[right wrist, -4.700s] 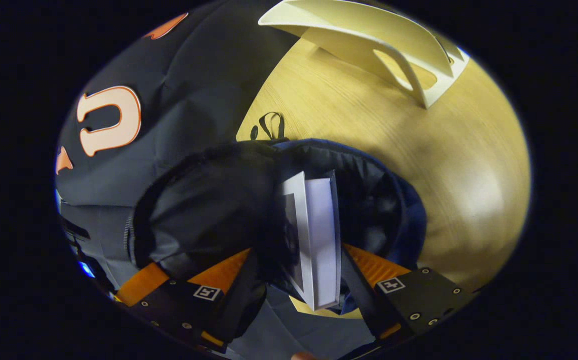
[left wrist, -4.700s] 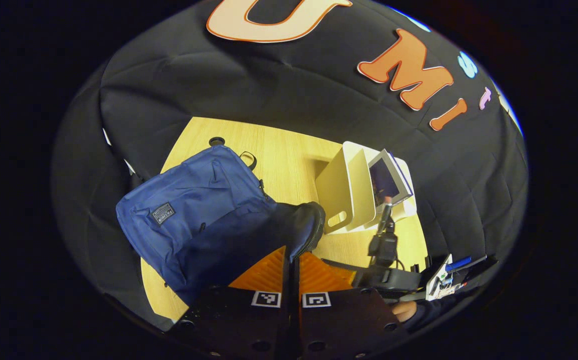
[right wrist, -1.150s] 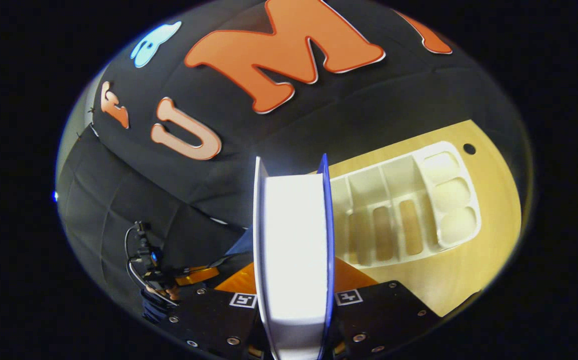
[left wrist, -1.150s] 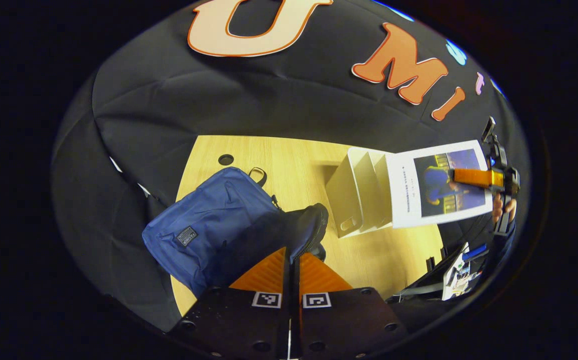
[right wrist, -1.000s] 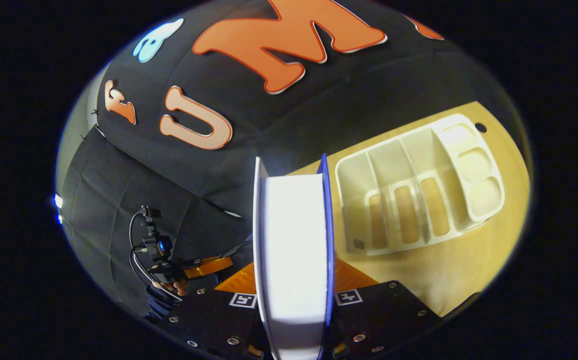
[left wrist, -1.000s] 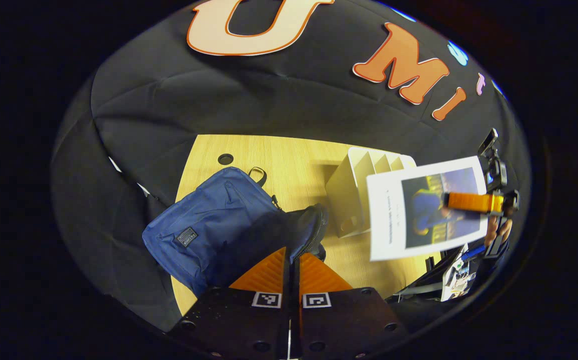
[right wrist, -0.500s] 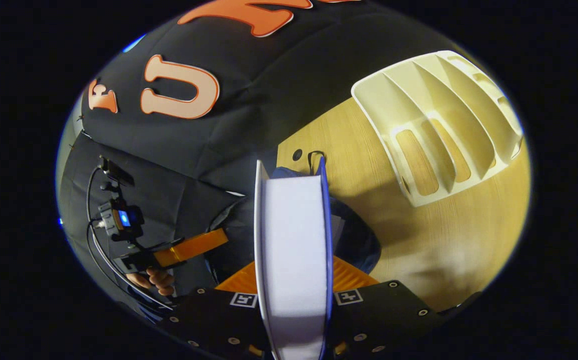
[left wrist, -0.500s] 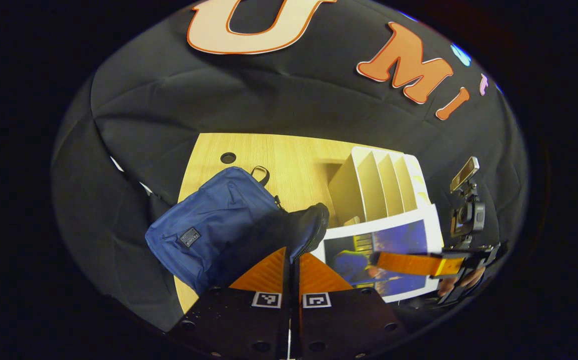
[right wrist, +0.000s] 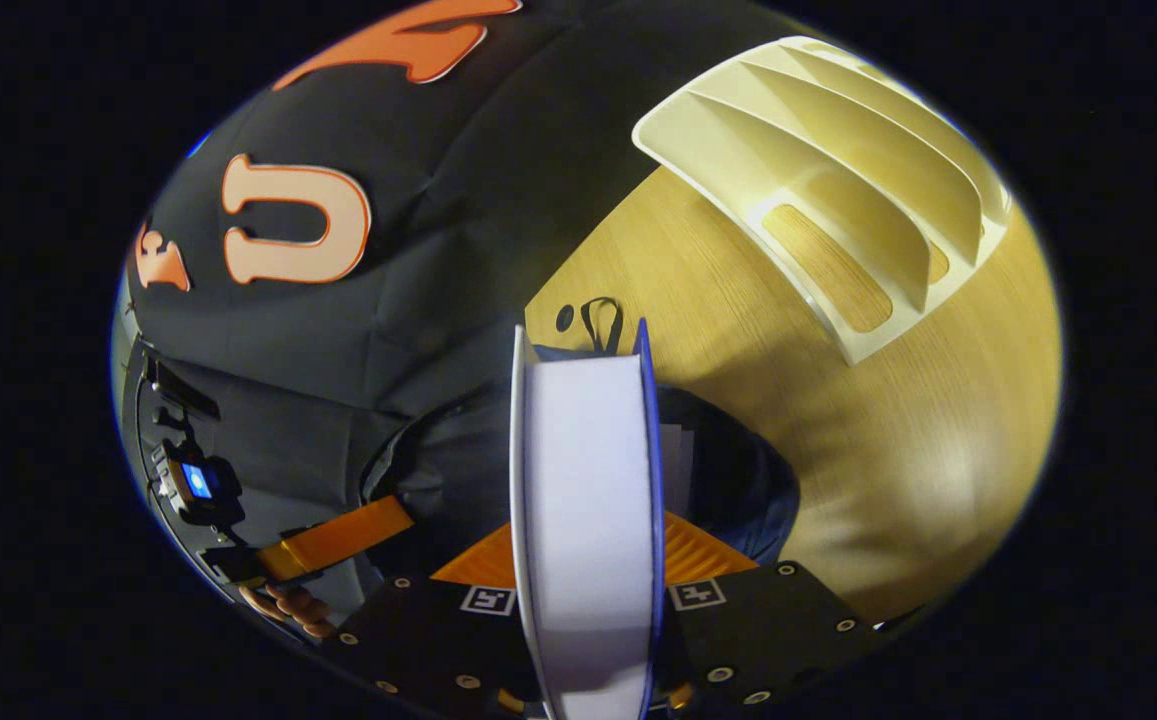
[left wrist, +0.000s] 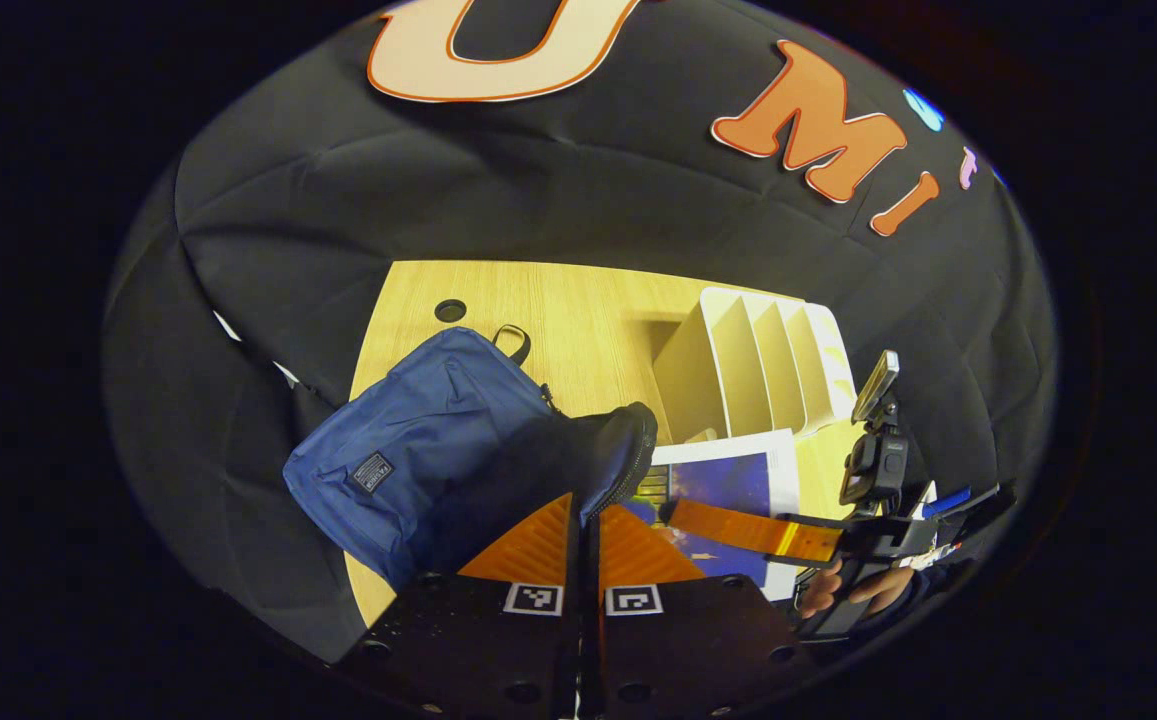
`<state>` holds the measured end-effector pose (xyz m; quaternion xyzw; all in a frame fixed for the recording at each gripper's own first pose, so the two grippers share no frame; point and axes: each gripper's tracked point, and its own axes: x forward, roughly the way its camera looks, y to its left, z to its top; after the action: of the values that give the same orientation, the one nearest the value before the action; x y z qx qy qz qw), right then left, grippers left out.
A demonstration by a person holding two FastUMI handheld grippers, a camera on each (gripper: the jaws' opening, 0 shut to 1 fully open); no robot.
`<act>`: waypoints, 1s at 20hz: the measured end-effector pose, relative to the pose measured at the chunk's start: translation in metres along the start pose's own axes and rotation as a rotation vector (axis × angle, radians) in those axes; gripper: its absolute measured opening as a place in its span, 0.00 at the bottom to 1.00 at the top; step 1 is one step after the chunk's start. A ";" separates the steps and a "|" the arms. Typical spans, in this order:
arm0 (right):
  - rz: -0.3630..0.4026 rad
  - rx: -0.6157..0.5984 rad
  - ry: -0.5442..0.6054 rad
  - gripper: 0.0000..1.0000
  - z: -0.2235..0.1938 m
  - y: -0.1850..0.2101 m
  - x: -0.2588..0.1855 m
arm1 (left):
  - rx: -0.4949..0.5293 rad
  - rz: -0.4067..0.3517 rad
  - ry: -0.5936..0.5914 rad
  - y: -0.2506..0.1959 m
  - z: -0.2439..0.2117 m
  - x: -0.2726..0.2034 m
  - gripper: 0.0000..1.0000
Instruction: Open the schoolbag, grab two books from the bookshelf and put them into the schoolbag.
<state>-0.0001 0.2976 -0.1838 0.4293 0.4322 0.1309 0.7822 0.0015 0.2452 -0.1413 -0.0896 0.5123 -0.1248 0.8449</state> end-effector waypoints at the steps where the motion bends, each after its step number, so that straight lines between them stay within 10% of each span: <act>1: 0.008 0.020 -0.001 0.41 -0.002 -0.001 0.008 | 0.001 -0.002 0.006 -0.001 -0.001 0.001 0.00; 20: 0.136 0.163 -0.046 0.41 -0.023 -0.004 0.104 | 0.092 -0.021 0.076 -0.033 -0.007 0.024 0.01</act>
<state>0.0430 0.3681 -0.2513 0.5227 0.3931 0.1379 0.7438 0.0019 0.2063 -0.1560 -0.0515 0.5367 -0.1604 0.8268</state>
